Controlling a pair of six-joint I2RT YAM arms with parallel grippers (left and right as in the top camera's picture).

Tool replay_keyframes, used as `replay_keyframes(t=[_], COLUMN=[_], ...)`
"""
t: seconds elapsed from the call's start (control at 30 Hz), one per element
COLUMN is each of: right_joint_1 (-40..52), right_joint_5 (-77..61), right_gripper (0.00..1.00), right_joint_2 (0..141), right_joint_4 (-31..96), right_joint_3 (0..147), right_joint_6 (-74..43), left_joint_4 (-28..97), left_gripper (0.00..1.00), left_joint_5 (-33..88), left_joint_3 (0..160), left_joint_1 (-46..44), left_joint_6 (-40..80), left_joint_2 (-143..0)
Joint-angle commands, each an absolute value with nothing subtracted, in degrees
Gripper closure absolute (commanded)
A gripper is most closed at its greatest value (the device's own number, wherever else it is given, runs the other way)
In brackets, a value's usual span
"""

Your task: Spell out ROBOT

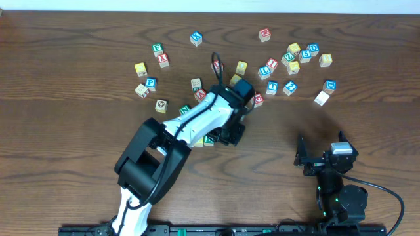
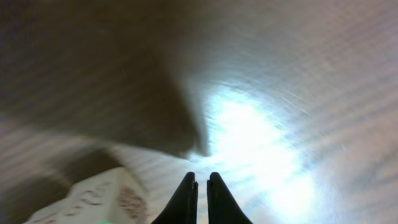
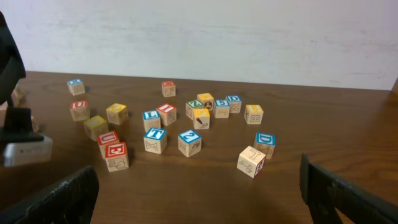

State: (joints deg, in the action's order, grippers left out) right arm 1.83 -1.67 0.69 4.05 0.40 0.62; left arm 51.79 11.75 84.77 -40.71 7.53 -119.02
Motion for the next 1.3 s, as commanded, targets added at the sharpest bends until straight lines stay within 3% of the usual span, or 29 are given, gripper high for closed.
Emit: replay_keyframes(t=[0.0, 0.33, 0.63, 1.07, 1.27], right_joint_1=[1.54, 1.54, 1.54, 1.54, 1.54], right_joint_5=[-1.63, -1.63, -1.63, -1.63, -1.63], right_gripper=[0.01, 0.01, 0.01, 0.01, 0.01], right_joint_2=[0.38, 0.38, 0.38, 0.38, 0.38], right_joint_4=[4.27, 4.27, 4.27, 4.27, 4.27], right_joint_3=[0.32, 0.32, 0.32, 0.32, 0.32], right_joint_6=[0.25, 0.25, 0.25, 0.25, 0.25], left_joint_4=[52.07, 50.74, 51.64, 52.07, 53.32], left_gripper=[0.93, 0.92, 0.93, 0.92, 0.92], left_joint_5=[12.32, -4.78, -5.45, -5.43, -5.13], left_joint_3=[84.58, 84.58, 84.58, 84.58, 84.58], left_joint_1=[-41.56, -41.54, -41.56, -41.56, -41.56], left_joint_6=[3.66, 18.55, 24.18, 24.01, 18.57], left_joint_2=[-119.66, -119.66, -119.66, -119.66, -119.66])
